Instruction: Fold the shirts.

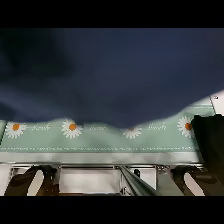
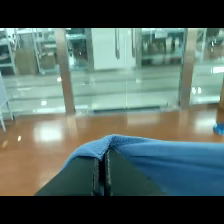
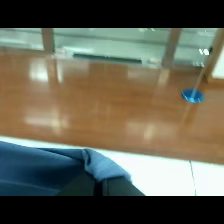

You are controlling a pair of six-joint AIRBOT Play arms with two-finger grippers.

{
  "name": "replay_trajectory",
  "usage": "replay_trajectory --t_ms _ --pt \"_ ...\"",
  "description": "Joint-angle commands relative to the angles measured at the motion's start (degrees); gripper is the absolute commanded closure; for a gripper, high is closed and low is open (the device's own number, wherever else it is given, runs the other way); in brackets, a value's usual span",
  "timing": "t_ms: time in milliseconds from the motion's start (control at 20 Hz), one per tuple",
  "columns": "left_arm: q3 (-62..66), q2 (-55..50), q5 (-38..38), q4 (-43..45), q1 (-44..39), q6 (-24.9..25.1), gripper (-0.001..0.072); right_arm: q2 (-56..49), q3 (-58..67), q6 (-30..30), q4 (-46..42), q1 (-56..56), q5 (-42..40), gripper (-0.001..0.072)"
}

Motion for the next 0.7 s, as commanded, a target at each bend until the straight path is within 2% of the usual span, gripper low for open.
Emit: replay_trajectory --t_ms 0,100,250,450,650 --pt "-1.0 2.3 -8.6 13.0 -13.3 -2.8 0.0681 2.6 -1.6 1.0 -1.8 0.1 7.8 0.0694" --pt "-5.6 1.6 -11.0 15.1 -15.6 -3.6 0.0681 2.4 -6.9 1.0 -0.7 0.1 7.7 0.0694" --pt "-17.3 -0.4 -8.1 15.1 -15.7 -4.9 0.0681 0.4 -19.6 0.1 3.4 0.1 4.7 0.0694" --pt "-31.1 -8.5 3.9 14.9 -15.7 -7.2 0.0681 -8.3 -34.4 -3.1 8.9 0.1 -7.9 0.0694" --pt "-33.7 -24.0 13.7 14.9 -15.7 -9.3 0.068 -24.3 -36.1 -3.6 9.3 0.1 -18.5 0.0694"
